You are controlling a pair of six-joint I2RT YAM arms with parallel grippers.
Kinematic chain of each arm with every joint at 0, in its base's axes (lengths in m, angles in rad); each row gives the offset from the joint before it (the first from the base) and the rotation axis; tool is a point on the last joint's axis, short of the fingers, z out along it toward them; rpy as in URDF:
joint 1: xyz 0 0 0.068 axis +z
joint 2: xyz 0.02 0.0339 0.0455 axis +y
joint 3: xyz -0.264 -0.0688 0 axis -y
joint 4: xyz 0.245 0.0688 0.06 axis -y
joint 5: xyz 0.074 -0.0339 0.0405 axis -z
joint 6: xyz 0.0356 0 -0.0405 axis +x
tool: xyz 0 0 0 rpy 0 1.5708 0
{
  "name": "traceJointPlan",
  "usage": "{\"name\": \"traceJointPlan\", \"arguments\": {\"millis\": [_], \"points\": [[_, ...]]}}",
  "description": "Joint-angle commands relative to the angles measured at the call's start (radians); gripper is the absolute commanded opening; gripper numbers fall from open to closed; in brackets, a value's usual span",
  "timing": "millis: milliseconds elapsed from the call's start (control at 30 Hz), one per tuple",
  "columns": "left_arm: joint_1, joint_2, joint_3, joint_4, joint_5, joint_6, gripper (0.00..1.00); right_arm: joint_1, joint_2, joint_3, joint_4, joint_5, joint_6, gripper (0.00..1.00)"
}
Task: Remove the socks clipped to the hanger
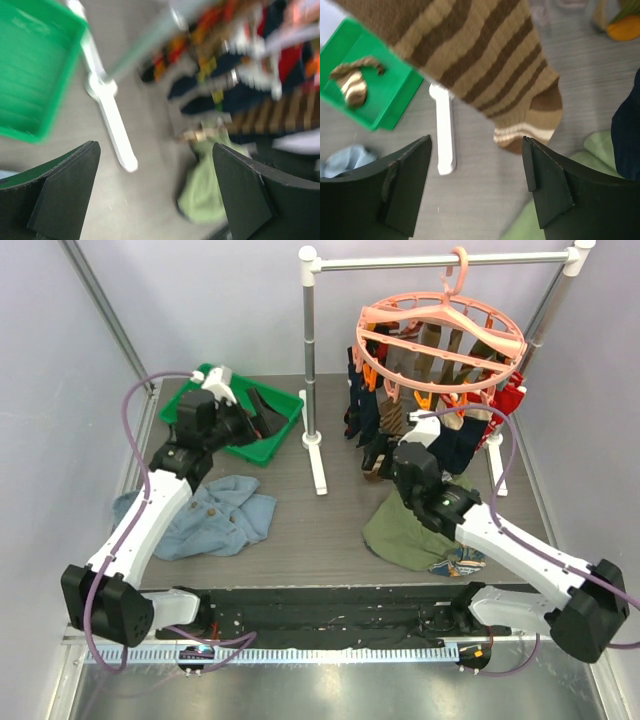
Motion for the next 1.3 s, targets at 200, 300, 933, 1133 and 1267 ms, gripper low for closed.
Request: {"name": "traceJointPlan", "arguments": {"millis": [200,300,933,1133,1267], "points": [[-0.106,-0.131,-0.108,0.048,0.048,0.034,1.0,0.023,0.194,0.135,0.153,0.4,-0.03,0.55],[-0.109,-0.132,-0.112,0.047,0.057,0.032,1.0,0.021,0.203,0.163,0.108,0.416,-0.005,0.34],[-0.247,-0.082,-0.054,0.0,0.08,0.144,1.0,0.023,0.064,0.261,-0.058,-0.139,0.094,0.01],[-0.285,-0.053,-0.01,0.017,0.092,0.167,1.0,0.023,0.031,0.274,-0.087,-0.204,0.131,0.01],[-0.305,-0.025,0.009,0.041,0.134,0.201,1.0,0.023,-0.013,0.26,-0.078,-0.221,0.154,0.01]]}}
